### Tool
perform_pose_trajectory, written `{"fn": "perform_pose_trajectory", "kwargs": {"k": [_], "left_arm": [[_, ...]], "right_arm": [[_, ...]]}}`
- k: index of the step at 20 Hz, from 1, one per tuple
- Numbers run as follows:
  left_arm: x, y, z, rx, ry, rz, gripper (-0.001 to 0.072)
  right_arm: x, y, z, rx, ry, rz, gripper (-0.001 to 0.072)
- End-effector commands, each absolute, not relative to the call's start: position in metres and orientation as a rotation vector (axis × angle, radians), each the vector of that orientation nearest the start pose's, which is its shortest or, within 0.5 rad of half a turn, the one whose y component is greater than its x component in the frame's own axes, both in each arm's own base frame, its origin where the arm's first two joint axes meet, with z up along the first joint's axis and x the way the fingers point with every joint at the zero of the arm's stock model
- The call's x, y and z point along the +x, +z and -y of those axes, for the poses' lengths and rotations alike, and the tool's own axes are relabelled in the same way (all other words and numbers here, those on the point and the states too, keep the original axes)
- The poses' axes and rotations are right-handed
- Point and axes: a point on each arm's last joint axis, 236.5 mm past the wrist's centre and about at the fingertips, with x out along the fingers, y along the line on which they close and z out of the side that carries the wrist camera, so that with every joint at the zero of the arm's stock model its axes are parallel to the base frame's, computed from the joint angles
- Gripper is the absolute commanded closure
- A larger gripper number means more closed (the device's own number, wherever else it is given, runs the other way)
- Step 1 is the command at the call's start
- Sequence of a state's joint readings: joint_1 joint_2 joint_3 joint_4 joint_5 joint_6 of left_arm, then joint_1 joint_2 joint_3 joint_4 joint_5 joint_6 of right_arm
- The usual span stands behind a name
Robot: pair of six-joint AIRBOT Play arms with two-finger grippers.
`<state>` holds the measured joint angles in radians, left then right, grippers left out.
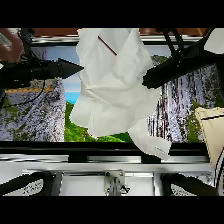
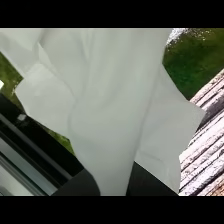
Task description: Fold the shirts.
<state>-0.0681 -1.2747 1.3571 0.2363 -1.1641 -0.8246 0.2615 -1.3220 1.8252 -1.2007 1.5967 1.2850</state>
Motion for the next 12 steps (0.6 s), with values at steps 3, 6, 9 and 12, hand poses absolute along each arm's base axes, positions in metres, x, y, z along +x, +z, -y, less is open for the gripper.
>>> {"fn": "perform_pose_trajectory", "kwargs": {"k": [3, 6, 9, 12], "left_arm": [[0.428, 0.256, 0.218, -0.421, -0.954, -0.476, 0.0141], [0.434, 0.301, 0.202, -0.377, -0.938, -0.366, 0.0140], [0.422, 0.364, 0.200, -0.308, -0.958, -0.224, 0.0143], [0.402, 0.410, 0.204, -0.270, -0.984, -0.130, 0.0161]], "right_arm": [[0.340, 0.241, -0.190, -0.158, 0.753, -0.943, 0.0649], [0.349, 0.261, -0.175, -0.113, 0.634, -0.873, 0.0649], [0.369, 0.275, -0.138, -0.016, 0.433, -0.829, 0.0649], [0.384, 0.298, -0.087, 0.145, 0.253, -0.779, 0.0649]]}}
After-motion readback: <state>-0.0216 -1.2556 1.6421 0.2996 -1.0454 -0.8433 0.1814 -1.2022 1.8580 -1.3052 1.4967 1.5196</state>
